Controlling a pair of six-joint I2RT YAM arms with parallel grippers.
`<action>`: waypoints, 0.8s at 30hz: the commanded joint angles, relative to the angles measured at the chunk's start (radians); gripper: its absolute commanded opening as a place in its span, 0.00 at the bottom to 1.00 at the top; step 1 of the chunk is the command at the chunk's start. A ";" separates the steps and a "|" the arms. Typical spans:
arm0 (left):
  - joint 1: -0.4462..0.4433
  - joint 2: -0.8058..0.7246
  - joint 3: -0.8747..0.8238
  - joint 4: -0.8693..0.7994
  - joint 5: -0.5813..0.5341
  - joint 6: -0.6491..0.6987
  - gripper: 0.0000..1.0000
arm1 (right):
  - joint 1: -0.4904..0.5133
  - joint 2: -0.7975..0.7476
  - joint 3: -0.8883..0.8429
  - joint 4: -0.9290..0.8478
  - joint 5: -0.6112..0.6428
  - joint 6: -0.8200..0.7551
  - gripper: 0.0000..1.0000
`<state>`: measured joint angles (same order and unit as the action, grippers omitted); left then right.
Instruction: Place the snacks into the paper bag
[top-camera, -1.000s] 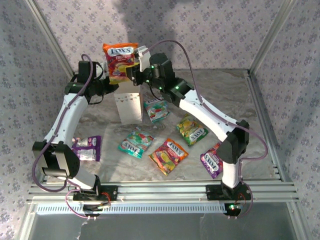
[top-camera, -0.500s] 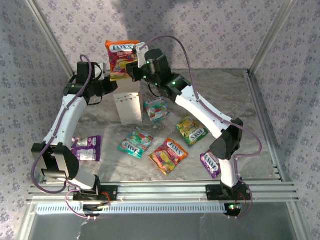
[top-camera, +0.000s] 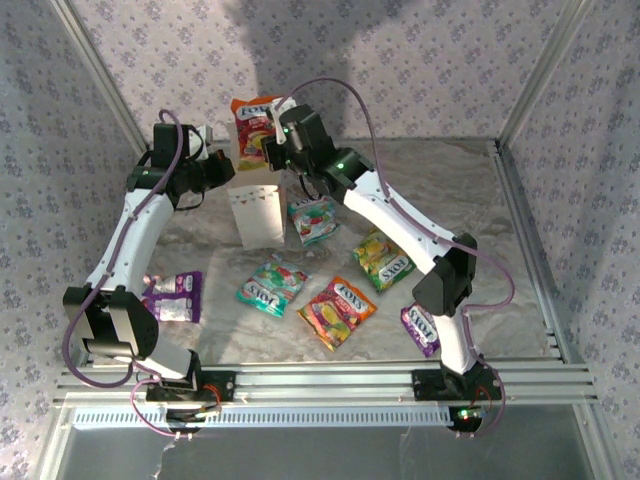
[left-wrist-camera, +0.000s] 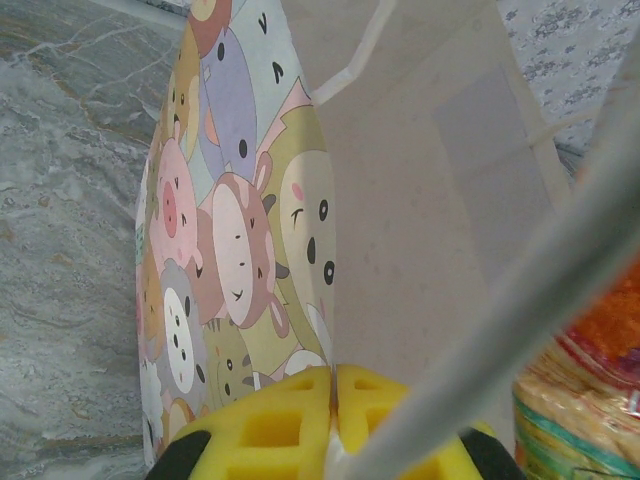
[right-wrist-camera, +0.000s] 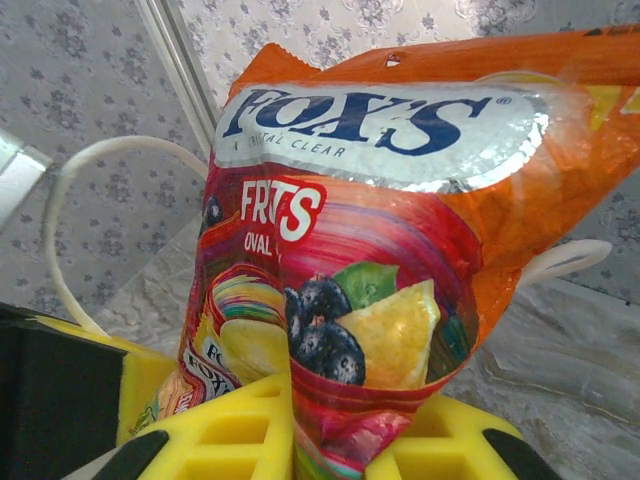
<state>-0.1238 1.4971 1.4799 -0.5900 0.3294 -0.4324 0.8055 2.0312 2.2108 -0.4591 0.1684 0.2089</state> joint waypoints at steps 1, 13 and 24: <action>0.002 -0.029 -0.002 0.003 0.025 -0.008 0.03 | 0.011 0.004 0.070 -0.004 0.072 -0.037 0.18; 0.003 -0.031 -0.006 0.009 0.027 -0.012 0.03 | 0.028 0.034 0.101 -0.039 0.110 -0.077 0.19; 0.003 -0.036 -0.010 0.015 0.031 -0.016 0.03 | 0.032 0.060 0.110 -0.074 0.144 -0.070 0.19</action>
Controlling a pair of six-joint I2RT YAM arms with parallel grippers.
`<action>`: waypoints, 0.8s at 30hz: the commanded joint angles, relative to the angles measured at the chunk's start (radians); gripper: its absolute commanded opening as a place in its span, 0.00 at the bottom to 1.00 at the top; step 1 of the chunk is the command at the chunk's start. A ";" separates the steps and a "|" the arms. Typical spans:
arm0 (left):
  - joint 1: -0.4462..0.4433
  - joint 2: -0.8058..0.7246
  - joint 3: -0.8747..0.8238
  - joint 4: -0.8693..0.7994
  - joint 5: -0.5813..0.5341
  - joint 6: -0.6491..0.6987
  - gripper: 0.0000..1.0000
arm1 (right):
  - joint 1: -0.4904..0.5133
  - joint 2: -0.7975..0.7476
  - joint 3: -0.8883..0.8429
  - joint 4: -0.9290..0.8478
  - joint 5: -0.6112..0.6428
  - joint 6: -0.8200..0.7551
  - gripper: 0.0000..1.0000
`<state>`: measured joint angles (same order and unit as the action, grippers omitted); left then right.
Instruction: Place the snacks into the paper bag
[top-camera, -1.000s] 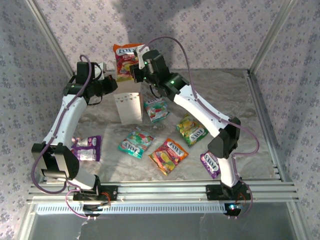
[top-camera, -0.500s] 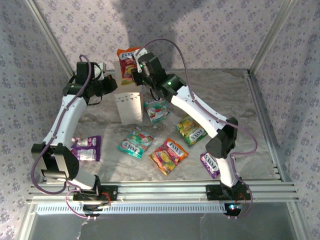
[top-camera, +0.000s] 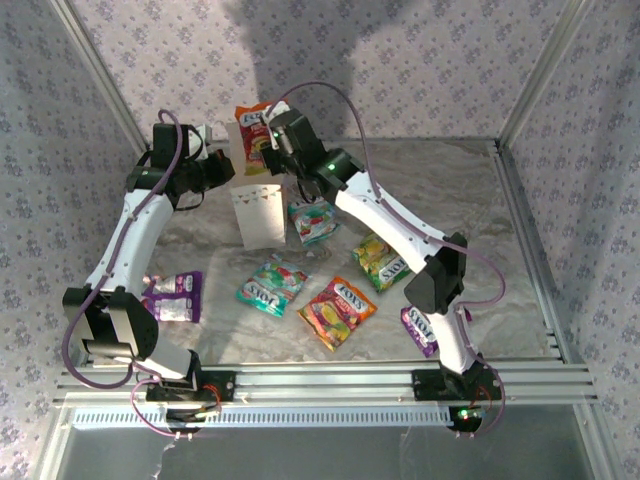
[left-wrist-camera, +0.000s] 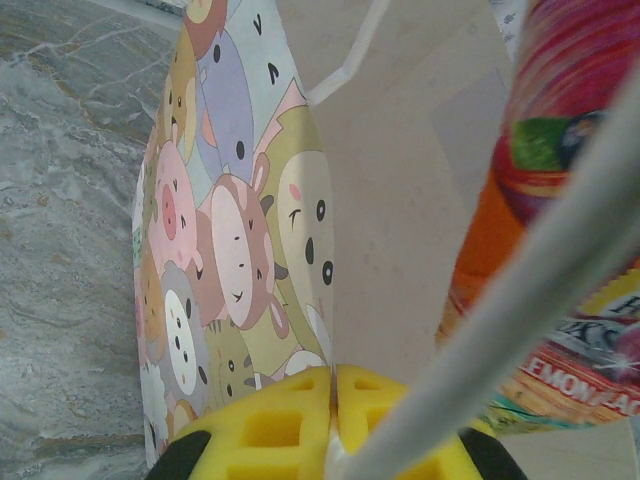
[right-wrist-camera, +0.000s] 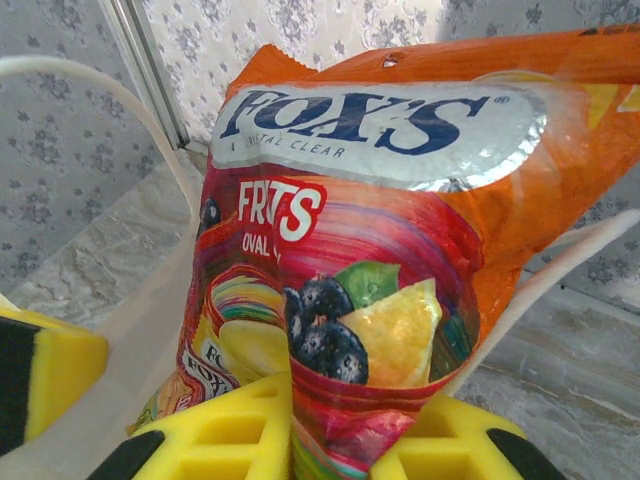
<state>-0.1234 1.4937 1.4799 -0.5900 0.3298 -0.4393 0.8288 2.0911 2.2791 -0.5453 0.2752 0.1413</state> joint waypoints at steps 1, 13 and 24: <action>0.002 -0.033 -0.011 0.015 0.031 -0.007 0.03 | 0.011 0.001 0.041 0.010 0.043 -0.004 0.19; 0.002 -0.031 -0.020 0.016 0.028 -0.010 0.03 | 0.025 0.012 0.044 0.001 0.048 -0.011 0.19; 0.002 -0.025 -0.021 0.024 0.034 -0.012 0.03 | 0.029 0.030 0.056 -0.007 0.065 -0.011 0.20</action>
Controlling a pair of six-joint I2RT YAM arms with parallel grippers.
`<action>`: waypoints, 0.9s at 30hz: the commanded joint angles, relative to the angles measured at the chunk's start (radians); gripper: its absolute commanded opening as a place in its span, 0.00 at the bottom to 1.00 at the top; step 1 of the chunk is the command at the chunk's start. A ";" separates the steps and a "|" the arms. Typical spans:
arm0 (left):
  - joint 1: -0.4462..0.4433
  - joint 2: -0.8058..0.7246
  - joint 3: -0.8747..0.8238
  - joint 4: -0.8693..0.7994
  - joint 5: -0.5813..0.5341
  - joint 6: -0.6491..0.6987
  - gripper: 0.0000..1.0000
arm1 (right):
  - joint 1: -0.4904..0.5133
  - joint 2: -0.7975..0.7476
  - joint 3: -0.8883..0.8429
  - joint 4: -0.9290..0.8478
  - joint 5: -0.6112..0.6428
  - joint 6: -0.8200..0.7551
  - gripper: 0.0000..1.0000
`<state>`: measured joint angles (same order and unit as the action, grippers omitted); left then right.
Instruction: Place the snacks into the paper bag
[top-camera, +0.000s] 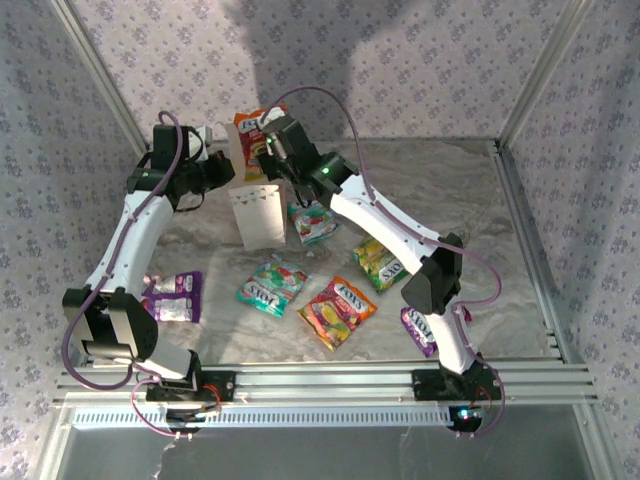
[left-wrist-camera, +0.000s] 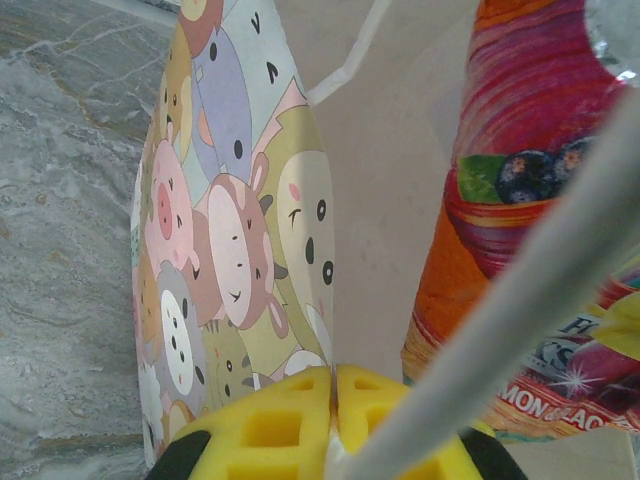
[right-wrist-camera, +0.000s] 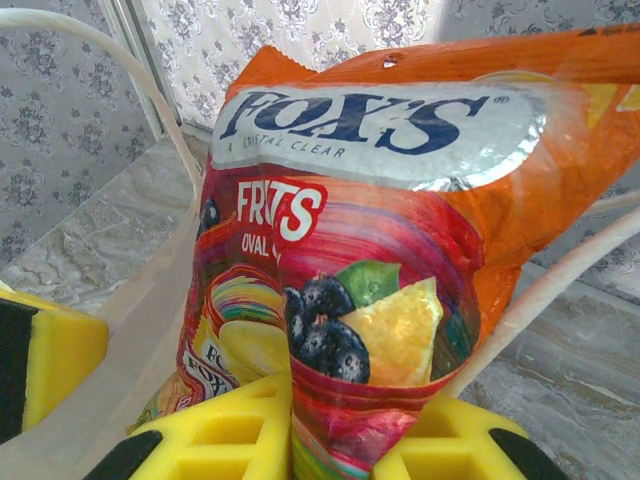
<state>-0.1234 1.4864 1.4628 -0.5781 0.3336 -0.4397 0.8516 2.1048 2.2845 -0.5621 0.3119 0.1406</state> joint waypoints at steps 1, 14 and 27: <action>0.002 -0.019 -0.005 0.013 0.031 -0.011 0.03 | 0.006 0.018 0.053 0.009 0.029 -0.011 0.21; 0.005 -0.022 -0.011 0.018 0.028 -0.010 0.03 | 0.014 0.031 0.075 -0.004 0.033 -0.030 0.24; 0.007 -0.023 -0.016 0.020 0.028 -0.013 0.03 | 0.015 0.002 0.087 -0.062 0.024 -0.026 0.24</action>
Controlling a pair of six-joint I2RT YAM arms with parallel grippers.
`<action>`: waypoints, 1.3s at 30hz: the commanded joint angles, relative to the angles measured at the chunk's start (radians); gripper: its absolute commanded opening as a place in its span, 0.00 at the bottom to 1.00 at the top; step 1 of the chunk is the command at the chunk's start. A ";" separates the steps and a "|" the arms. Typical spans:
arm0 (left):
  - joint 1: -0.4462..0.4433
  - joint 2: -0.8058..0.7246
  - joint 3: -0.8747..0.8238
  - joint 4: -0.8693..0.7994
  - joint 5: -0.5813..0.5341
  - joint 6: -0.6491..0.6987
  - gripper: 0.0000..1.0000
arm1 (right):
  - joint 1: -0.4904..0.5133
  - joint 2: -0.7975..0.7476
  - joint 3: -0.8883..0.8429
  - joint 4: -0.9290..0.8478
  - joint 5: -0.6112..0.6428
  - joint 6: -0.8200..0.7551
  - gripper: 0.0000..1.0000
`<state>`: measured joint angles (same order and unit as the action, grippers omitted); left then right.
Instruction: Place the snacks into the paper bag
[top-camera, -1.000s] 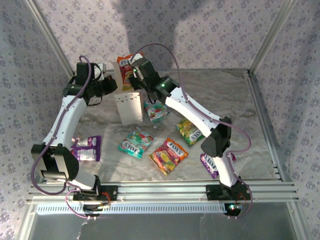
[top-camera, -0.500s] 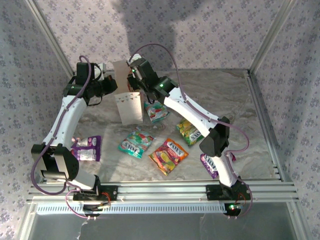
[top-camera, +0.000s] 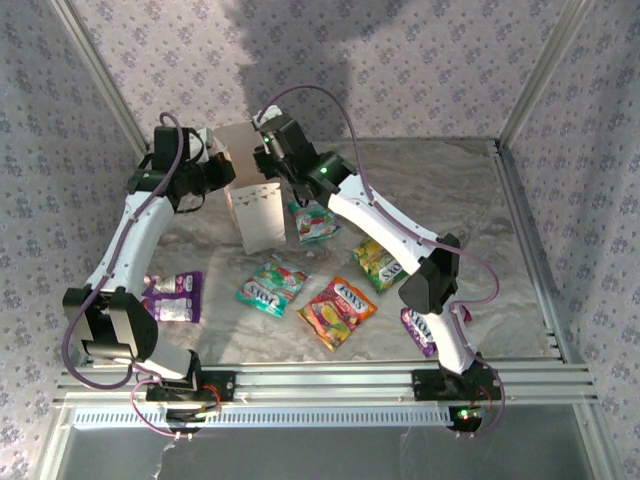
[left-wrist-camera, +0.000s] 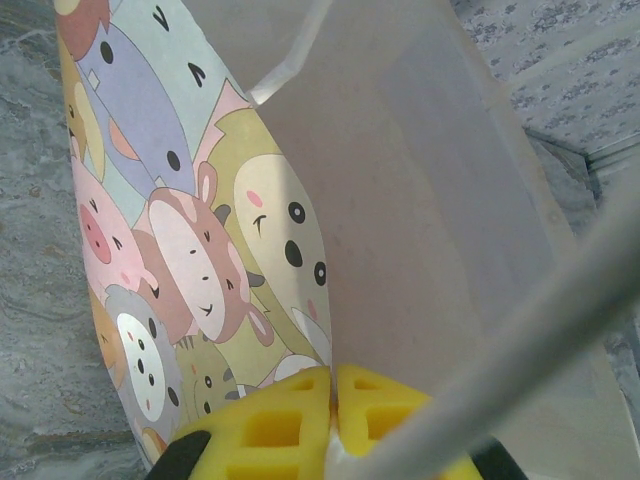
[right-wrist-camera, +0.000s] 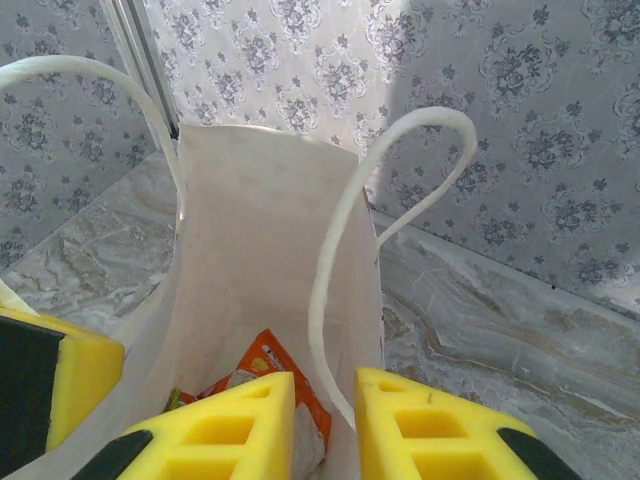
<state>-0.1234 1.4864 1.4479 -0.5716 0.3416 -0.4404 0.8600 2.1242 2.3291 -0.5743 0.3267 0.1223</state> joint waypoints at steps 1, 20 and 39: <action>0.008 -0.024 -0.001 0.011 0.016 -0.012 0.03 | 0.008 -0.024 0.043 -0.058 0.009 -0.007 0.24; 0.011 -0.017 0.078 -0.140 -0.110 -0.030 0.32 | -0.033 -0.262 -0.220 -0.002 0.110 -0.006 0.25; -0.072 0.164 0.315 -0.371 -0.299 -0.037 0.28 | -0.226 -0.479 -0.547 0.058 0.050 0.123 0.27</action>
<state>-0.1902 1.6379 1.7199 -0.8650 0.0982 -0.4648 0.6456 1.6924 1.8099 -0.5404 0.4007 0.2043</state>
